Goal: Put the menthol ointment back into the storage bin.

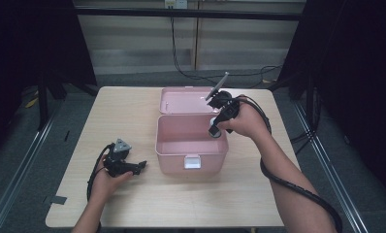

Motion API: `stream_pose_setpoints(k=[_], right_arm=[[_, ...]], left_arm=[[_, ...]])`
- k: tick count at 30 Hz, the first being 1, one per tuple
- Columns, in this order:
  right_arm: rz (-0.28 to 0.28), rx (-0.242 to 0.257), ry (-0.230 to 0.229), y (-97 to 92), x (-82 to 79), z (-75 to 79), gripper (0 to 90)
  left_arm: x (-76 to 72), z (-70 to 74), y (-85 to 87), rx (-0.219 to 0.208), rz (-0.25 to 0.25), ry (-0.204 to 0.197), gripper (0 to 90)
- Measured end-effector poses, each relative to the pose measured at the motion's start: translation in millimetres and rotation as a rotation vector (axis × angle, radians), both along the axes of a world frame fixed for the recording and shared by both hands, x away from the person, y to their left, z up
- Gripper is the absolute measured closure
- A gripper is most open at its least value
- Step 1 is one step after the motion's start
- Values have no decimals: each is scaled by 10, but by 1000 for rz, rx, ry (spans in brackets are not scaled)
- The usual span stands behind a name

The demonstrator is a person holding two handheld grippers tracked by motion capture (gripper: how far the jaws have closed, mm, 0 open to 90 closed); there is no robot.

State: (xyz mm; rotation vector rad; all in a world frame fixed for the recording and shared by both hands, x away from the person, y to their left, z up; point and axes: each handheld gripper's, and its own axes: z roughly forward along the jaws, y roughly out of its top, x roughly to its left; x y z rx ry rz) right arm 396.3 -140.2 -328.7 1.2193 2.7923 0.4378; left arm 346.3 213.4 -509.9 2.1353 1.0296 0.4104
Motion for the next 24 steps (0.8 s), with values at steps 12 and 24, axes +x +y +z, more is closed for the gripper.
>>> stream_pose_setpoints(k=[12, 24], right_arm=[[-51, -7, 24, 131, 59, -133, 504], [-79, -8, 43, 182, 149, -274, 504]], left_arm=[[-2, 1, -3, 4, -2, 1, 132], [-3, 0, -5, 4, 0, 1, 131]])
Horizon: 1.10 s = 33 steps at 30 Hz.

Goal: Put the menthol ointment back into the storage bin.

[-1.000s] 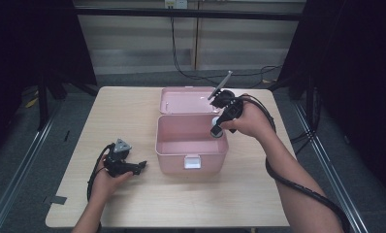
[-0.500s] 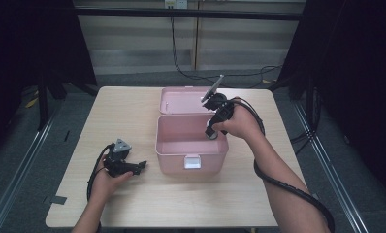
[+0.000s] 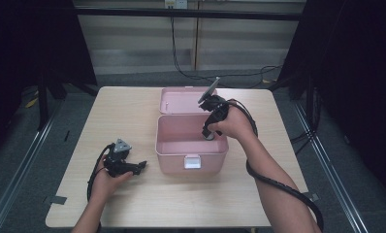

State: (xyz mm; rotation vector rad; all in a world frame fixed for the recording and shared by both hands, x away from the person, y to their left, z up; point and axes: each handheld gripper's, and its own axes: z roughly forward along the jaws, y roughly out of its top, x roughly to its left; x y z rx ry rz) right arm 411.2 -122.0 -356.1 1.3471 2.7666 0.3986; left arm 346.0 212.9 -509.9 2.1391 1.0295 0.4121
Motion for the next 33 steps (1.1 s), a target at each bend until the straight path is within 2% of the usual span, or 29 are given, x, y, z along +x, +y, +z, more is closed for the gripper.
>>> stream_pose_setpoints(k=[2, 11, 33], right_arm=[[-9, -13, 6, 11, 16, -24, 503], [-23, -6, 16, 45, 69, -89, 503], [-54, -27, 24, 110, 165, -215, 503]], left_arm=[[0, 1, 0, 0, 0, 1, 131], [1, -1, 3, -4, 0, 0, 131], [-1, -1, -4, -1, -1, 1, 126]])
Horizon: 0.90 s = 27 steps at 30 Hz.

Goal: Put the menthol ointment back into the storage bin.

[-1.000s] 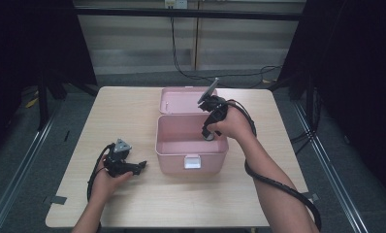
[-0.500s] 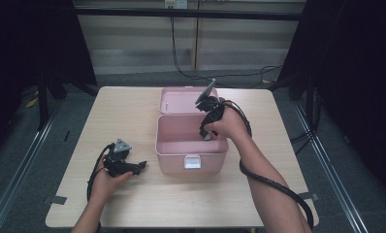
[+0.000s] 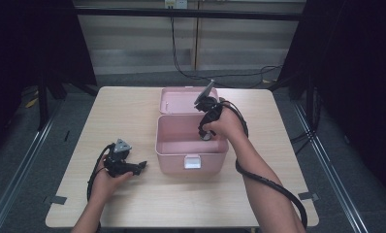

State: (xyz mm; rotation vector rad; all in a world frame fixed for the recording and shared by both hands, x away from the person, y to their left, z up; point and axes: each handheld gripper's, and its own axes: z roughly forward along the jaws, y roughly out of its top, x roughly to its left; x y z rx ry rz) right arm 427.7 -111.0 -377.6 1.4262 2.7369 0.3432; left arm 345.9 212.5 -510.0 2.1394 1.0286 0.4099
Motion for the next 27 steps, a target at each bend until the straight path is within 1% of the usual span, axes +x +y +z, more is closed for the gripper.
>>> stream_pose_setpoints(k=[6, 7, 12, 18, 24, 27], right_arm=[[-7, -5, 8, 35, 31, -43, 503], [-6, 3, 12, 40, 36, -58, 503], [-6, -3, 5, 69, 67, -102, 503], [-10, -5, 11, 111, 97, -151, 503], [-27, -9, 14, 130, 116, -204, 503], [-33, -3, 16, 118, 132, -233, 503]], left_arm=[[0, 0, 0, 1, 0, 0, 126], [0, 0, 0, 1, 0, 0, 126], [0, 0, 0, 1, 0, 0, 126], [0, 0, 0, 1, 0, 0, 126], [0, 0, 0, 1, 0, 0, 126], [0, 0, 0, 1, 0, 0, 126]])
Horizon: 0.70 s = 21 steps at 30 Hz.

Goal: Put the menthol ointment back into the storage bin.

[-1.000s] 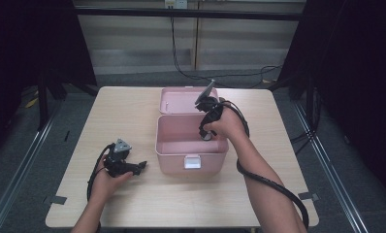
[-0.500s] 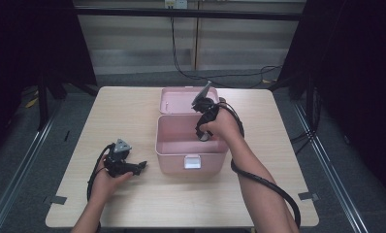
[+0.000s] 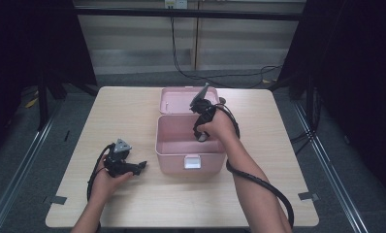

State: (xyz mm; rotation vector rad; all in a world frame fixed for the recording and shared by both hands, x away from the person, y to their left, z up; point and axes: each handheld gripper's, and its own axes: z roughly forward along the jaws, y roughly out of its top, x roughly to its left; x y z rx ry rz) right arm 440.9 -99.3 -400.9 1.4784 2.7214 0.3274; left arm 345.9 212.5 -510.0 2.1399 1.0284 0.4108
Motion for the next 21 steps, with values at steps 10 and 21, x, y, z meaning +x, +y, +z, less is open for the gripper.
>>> stream_pose_setpoints(k=[10, 21], right_arm=[[-22, -7, 0, 0, 30, -91, 503], [-35, -15, 4, -8, 43, -185, 503]], left_arm=[[0, 0, 0, 0, 0, 0, 126], [0, 0, 0, 0, 0, 0, 126]])
